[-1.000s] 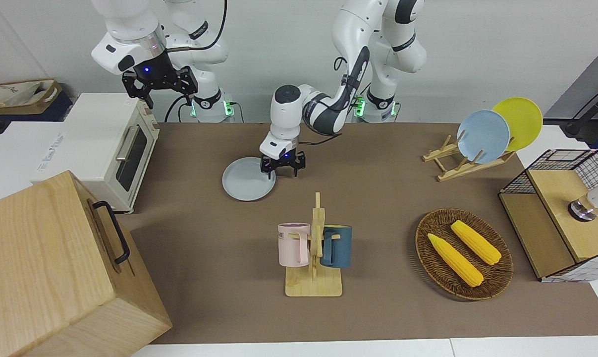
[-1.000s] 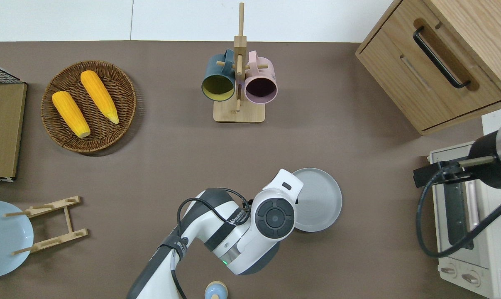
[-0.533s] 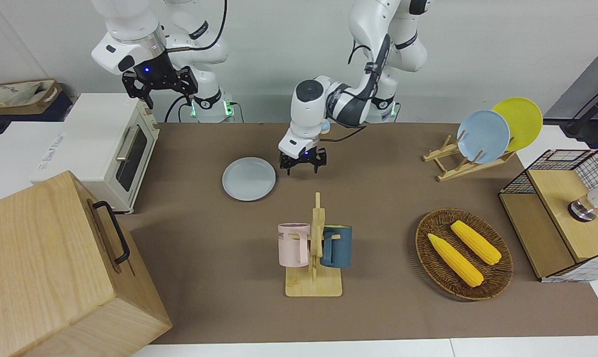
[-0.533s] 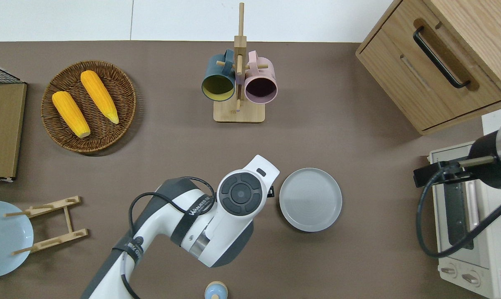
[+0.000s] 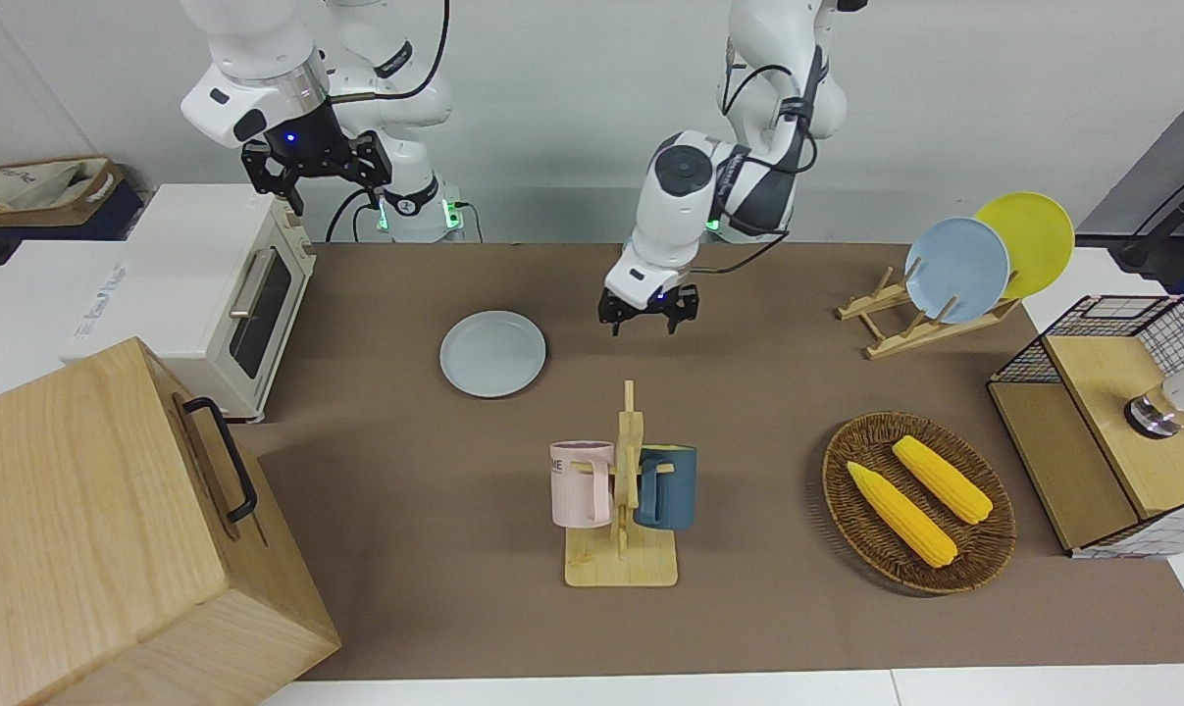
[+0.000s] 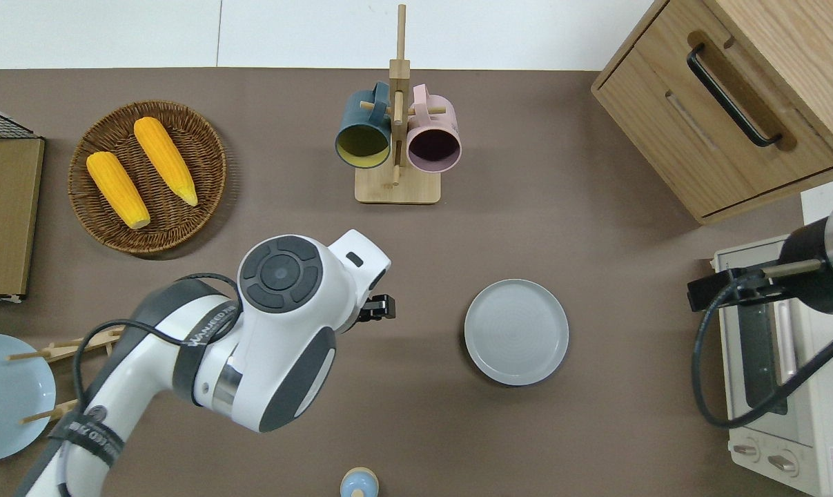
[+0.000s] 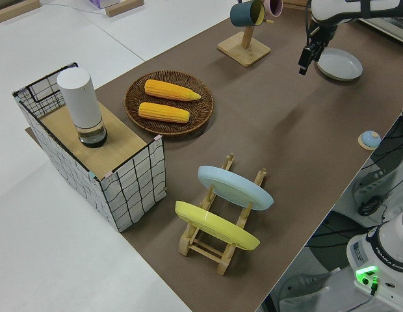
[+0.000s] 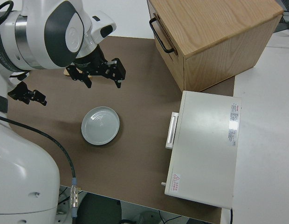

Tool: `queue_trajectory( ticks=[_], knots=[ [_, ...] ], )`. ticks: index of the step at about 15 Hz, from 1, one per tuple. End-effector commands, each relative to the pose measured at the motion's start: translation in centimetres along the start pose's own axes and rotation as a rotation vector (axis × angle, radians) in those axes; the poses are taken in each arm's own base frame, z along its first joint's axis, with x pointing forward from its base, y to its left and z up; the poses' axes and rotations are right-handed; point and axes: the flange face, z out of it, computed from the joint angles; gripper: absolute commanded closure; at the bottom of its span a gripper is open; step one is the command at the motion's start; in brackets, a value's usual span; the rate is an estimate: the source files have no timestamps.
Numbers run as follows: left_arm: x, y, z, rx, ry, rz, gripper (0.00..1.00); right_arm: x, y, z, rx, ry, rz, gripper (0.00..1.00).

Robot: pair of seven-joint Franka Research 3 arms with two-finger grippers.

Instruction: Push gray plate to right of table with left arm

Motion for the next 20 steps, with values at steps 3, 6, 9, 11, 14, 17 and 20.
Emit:
queue_trajectory(
  ticks=[3,6,9,11,14,17,20],
  knots=[
    [-0.1,-6.1,-3.3,-0.010,-0.045,0.037,0.01,-0.3,0.1,-0.4,0.004,-0.004,0.015,0.017],
    [0.3,-9.8,-4.9,-0.009,-0.060,0.061,0.01,-0.3,0.1,-0.4,0.004,-0.004,0.015,0.017],
    [0.8,-13.5,-7.2,-0.010,-0.055,0.081,0.01,-0.3,0.1,-0.4,0.004,-0.004,0.016,0.017],
    [1.1,-15.9,-9.1,-0.010,-0.056,0.085,0.01,-0.3,0.1,-0.4,0.004,-0.004,0.013,0.017],
    [1.2,-19.7,-11.8,0.005,-0.071,0.125,0.01,-0.3,0.1,-0.4,0.004,-0.004,0.015,0.017],
    [0.5,-23.4,-13.7,0.048,-0.058,0.136,0.01,-0.3,0.1,-0.4,0.004,-0.004,0.013,0.017],
    [0.0,-25.4,-15.2,0.054,-0.057,0.164,0.01,-0.3,0.1,-0.4,0.004,-0.004,0.016,0.017]
  ],
)
